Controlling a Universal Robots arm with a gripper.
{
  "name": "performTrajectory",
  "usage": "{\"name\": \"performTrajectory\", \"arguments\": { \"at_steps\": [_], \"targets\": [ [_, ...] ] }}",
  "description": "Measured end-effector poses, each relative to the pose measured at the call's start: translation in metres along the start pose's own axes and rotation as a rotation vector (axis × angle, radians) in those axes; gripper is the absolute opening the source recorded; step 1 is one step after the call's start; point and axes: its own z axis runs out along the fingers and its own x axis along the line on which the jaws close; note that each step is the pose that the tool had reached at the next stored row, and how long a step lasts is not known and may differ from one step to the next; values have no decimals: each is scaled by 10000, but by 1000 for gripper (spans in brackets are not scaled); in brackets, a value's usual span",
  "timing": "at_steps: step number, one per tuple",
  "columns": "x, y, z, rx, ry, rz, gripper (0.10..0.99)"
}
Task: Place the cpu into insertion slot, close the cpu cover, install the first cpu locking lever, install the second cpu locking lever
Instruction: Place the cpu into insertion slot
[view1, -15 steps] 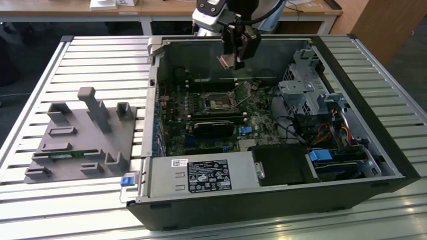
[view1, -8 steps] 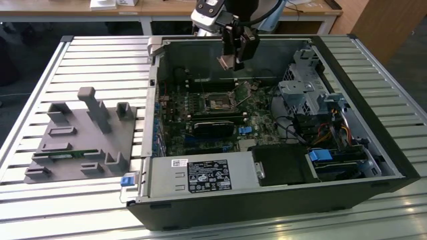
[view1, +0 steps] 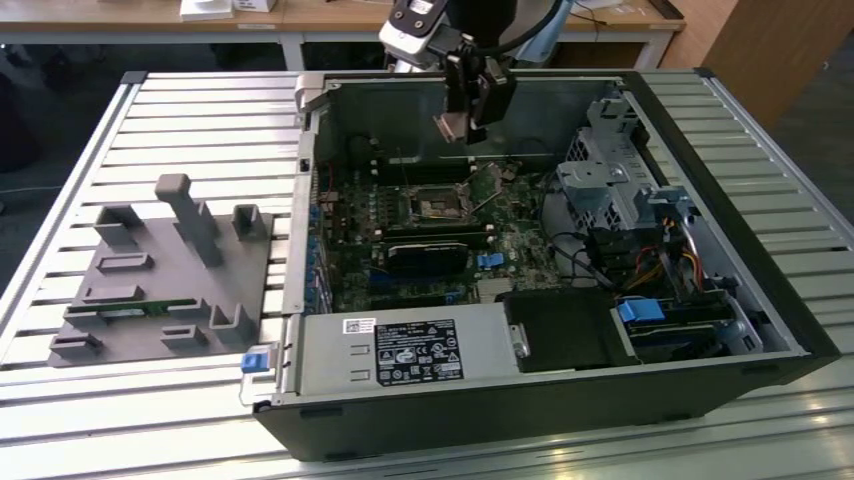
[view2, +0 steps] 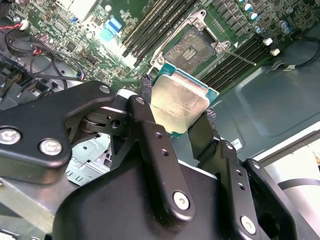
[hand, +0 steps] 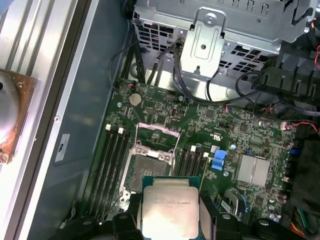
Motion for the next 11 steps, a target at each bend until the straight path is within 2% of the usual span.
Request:
{"name": "performTrajectory", "arguments": {
  "at_steps": [11],
  "targets": [
    [-1,-3,40,27,-20,70,541]
  ]
}}
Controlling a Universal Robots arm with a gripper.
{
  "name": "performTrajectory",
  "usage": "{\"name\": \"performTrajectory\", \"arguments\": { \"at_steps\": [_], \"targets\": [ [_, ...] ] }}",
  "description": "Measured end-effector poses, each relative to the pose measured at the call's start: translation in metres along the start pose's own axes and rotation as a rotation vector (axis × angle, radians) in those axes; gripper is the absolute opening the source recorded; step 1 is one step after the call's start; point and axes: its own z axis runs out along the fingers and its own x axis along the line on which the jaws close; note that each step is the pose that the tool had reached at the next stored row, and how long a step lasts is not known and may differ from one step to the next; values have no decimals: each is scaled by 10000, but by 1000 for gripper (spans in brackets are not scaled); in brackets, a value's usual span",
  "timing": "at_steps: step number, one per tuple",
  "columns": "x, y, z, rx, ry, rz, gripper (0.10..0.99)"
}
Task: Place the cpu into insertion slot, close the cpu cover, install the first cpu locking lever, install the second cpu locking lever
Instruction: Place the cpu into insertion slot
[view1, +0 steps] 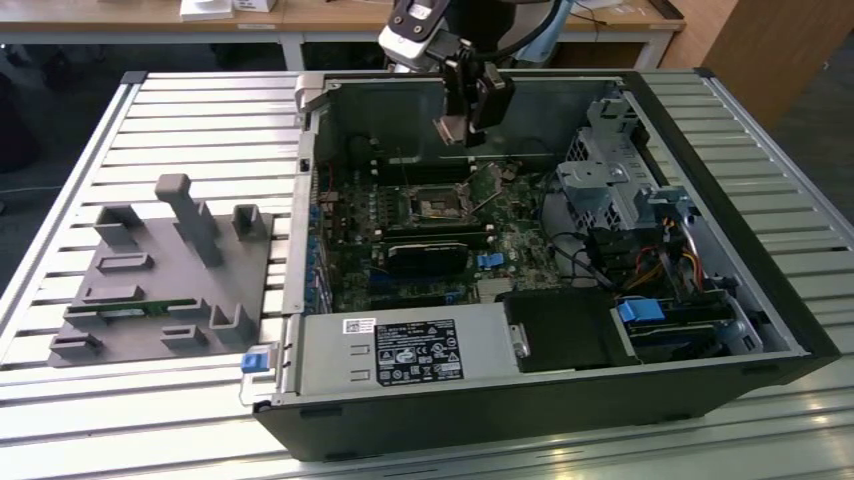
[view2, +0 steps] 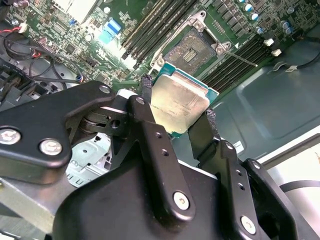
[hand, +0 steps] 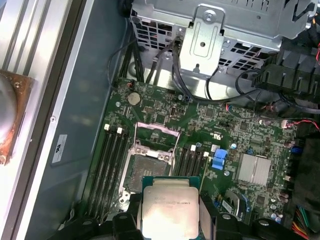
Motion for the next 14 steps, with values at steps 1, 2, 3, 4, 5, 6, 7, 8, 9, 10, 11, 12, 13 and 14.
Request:
{"name": "performTrajectory", "arguments": {
  "at_steps": [1,2,3,4,5,6,7,8,9,10,11,12,13,14],
  "targets": [
    [0,0,1,2,-5,-1,541],
    [0,-1,3,2,-9,0,541],
    [0,-1,5,2,-14,0,541],
    [0,-1,8,5,-21,-1,541],
    [0,-1,11,5,-24,-1,541],
    [0,-2,15,5,-25,-1,541],
    [0,-2,19,6,-28,0,541],
    [0,-2,22,6,-29,-1,541],
    [0,-2,25,6,-30,-1,541],
    [0,-3,28,7,-30,-1,541],
    [0,-3,30,7,-31,-1,541],
    [0,-3,33,7,-34,-2,541],
    [-1,-3,36,7,-36,-2,541],
    [-1,-3,39,8,-38,-2,541]
  ]
}}
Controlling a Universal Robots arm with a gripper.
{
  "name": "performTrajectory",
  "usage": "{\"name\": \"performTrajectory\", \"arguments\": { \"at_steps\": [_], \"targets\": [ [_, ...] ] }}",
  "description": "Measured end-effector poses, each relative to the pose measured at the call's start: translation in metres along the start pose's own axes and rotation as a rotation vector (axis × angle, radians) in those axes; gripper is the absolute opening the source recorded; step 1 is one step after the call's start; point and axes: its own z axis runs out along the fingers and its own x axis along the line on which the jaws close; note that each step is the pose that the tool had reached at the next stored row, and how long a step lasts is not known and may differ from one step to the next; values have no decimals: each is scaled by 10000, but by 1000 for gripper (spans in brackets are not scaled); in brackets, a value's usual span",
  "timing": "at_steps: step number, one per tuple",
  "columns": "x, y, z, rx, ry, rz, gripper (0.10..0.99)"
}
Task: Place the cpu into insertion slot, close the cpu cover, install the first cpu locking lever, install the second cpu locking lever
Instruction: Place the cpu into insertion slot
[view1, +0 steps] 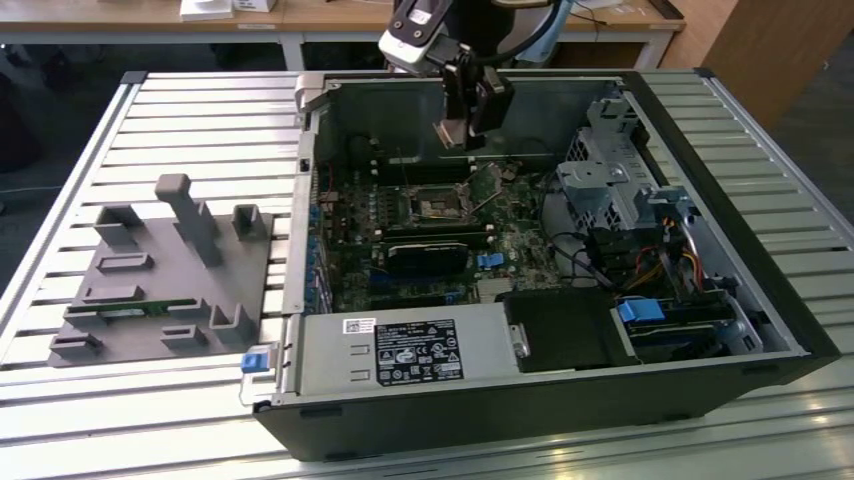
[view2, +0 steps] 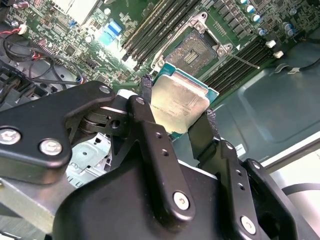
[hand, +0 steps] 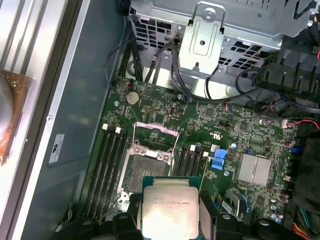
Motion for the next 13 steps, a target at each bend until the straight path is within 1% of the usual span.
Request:
{"name": "performTrajectory", "arguments": {
  "at_steps": [13],
  "targets": [
    [-1,-3,37,1,-4,0,541]
  ]
}}
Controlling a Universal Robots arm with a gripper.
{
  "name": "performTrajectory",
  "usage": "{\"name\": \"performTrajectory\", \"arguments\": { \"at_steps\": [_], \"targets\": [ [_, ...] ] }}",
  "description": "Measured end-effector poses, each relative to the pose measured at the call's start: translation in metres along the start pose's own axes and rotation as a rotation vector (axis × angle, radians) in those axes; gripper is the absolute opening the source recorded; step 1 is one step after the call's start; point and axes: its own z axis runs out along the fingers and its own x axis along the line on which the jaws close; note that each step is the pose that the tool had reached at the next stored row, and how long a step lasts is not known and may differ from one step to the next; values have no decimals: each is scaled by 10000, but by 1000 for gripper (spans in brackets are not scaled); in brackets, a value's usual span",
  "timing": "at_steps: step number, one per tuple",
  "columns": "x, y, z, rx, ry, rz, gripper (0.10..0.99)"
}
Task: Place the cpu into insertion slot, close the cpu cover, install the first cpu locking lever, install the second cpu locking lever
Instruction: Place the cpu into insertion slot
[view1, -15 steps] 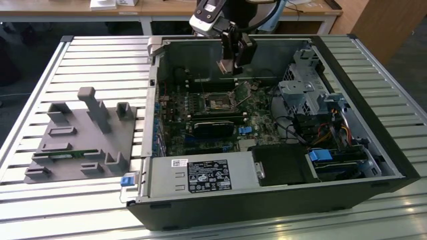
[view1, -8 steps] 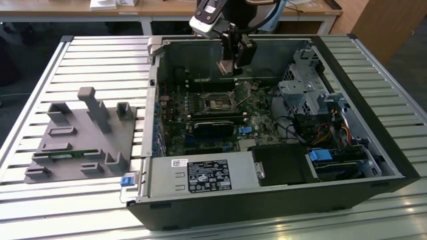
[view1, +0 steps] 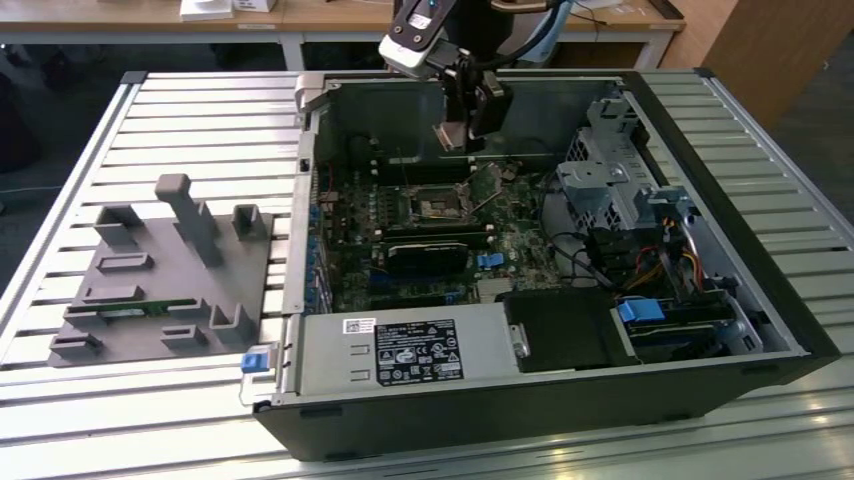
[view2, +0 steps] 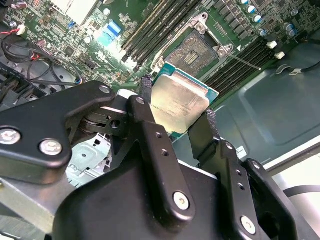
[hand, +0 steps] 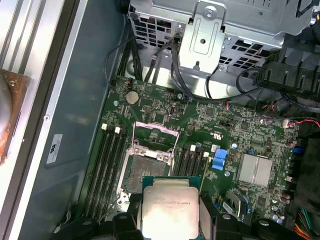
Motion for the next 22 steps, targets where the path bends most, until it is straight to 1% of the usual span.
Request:
{"name": "performTrajectory", "arguments": {
  "at_steps": [12,22],
  "targets": [
    [-1,-3,39,0,-1,7,541],
    [-1,-9,99,0,-3,22,541]
  ]
}}
